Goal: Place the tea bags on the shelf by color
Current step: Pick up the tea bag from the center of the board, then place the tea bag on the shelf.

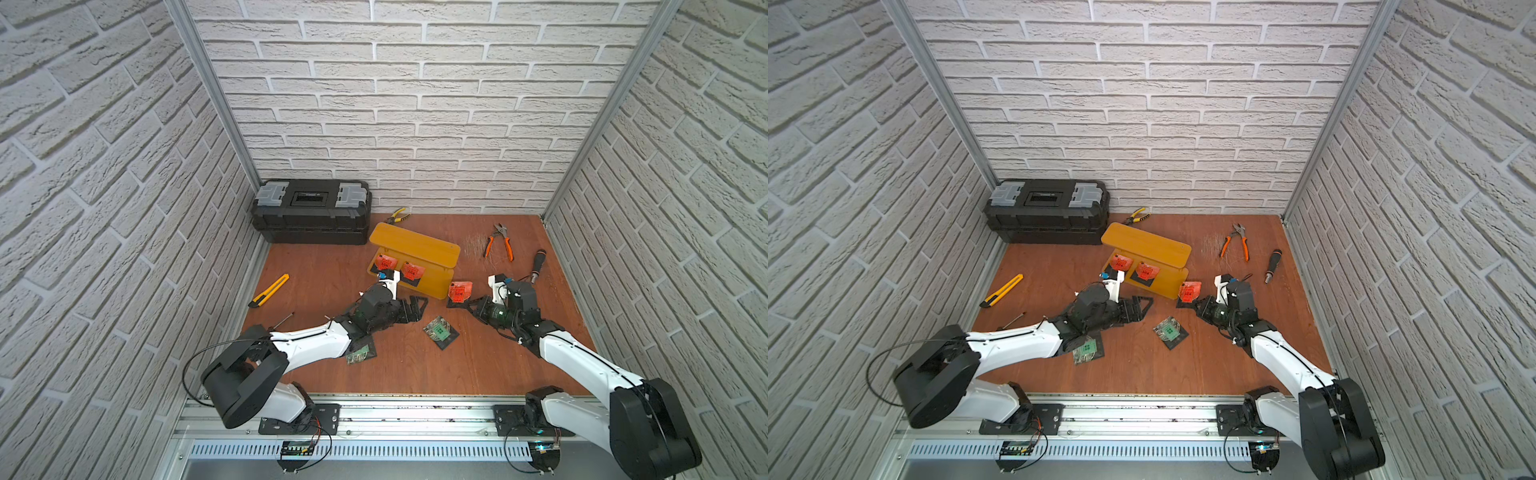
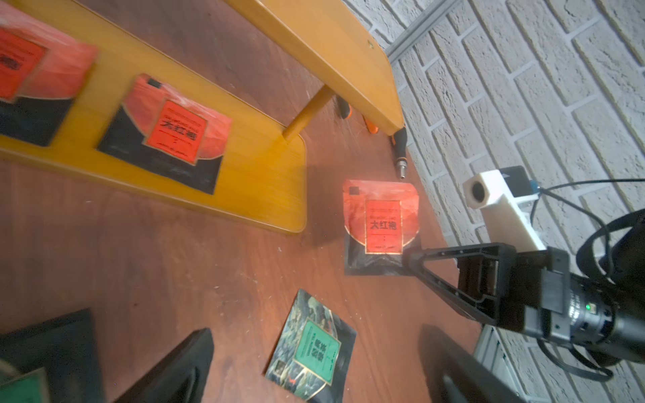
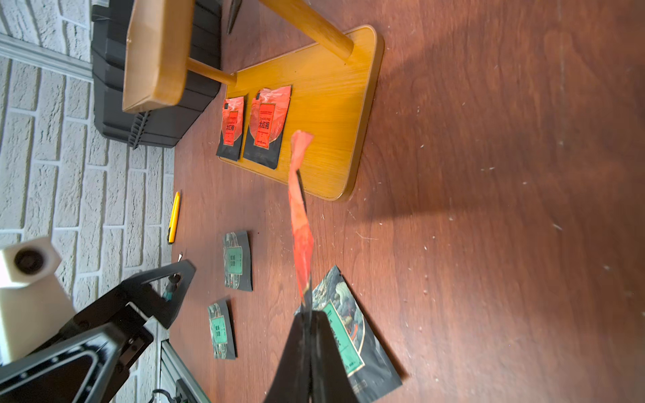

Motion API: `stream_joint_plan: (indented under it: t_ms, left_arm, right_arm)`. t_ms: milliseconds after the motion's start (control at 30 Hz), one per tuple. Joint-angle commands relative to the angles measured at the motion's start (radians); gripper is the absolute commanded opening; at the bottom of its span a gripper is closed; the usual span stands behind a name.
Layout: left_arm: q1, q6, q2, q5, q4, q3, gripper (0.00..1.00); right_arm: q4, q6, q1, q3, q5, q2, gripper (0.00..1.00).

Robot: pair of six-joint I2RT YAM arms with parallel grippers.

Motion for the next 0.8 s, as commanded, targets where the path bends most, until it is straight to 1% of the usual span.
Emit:
stream_joint_plan:
  t_ms: [0,133,367,533,633,767]
  left_arm:
    - [0.022,0.067,-0.092,-0.061,-0.081,-0.04,0.98]
    - [0.037,0.145,-0.234,-0.135,-0.197,-0.071,0.98]
    - [0.059,0.336,-0.434,-0.299,-0.337,-0.119,0.98]
    - [0.082,0.408,-0.532,-0.338,-0.356,-0.17,0.98]
    - [0.095,0.426,-0.574,-0.344,-0.359,-0.196,0.98]
    - [0.11,0.44,-0.603,-0.347,-0.359,-0.217,0.98]
  right_arm:
    - [0.112,0.052,0.027,0.001,0.054,0.033,0.03]
    - [0.161,0.078,0.05,0.02,0.082,0.093,0.03]
    - [0.256,0.121,0.085,0.07,0.104,0.221,0.03]
    - [0.311,0.154,0.099,0.092,0.128,0.29,0.03]
    - [0.342,0.179,0.104,0.098,0.148,0.318,0.03]
    - [0.359,0.194,0.108,0.128,0.145,0.367,0.03]
